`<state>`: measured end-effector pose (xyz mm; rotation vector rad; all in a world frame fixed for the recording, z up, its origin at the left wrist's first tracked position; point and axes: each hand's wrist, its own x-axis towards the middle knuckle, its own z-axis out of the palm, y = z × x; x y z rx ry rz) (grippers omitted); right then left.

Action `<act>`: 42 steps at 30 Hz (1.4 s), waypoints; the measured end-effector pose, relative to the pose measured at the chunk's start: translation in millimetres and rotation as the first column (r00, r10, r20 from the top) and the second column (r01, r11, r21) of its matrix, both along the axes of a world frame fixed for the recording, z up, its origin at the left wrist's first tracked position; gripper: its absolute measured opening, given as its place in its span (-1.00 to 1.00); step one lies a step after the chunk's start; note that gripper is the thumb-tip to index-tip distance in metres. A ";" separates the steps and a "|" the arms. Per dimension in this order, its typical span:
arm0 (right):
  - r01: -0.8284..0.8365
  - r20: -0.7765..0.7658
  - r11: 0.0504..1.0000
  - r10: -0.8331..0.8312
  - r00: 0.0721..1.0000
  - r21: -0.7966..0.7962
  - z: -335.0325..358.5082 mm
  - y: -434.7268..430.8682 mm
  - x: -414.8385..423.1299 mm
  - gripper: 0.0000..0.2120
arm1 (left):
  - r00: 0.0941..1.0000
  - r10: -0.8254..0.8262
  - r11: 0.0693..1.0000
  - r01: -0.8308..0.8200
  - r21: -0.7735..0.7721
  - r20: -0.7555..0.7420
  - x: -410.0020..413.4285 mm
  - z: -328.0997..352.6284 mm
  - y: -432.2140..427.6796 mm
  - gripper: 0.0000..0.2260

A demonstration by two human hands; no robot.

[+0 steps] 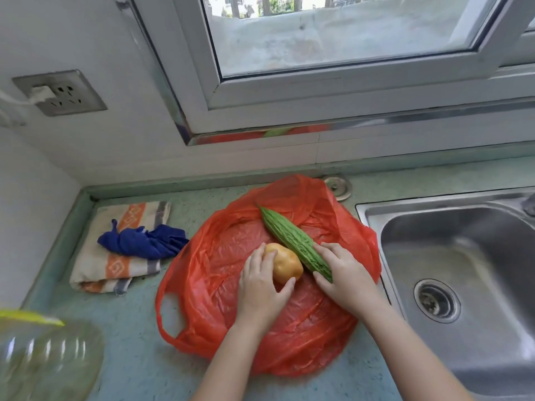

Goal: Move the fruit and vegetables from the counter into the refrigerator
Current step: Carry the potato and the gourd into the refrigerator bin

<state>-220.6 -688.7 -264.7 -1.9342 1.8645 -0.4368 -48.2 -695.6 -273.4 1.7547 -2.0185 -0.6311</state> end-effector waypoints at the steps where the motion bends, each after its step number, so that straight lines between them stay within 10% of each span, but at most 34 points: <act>1: 0.007 0.006 1.000 -0.007 1.000 0.006 -3.4 -1.7 0.1 -0.47 | 1.000 0.008 1.000 -0.008 0.010 0.003 -1.3 -3.0 -2.2 -0.42; 42: 0.115 0.218 0.992 -0.103 0.971 -0.046 -9.1 16.1 -5.1 -0.41 | 0.959 0.024 0.999 -0.032 -0.025 -0.282 5.4 9.4 9.4 -0.25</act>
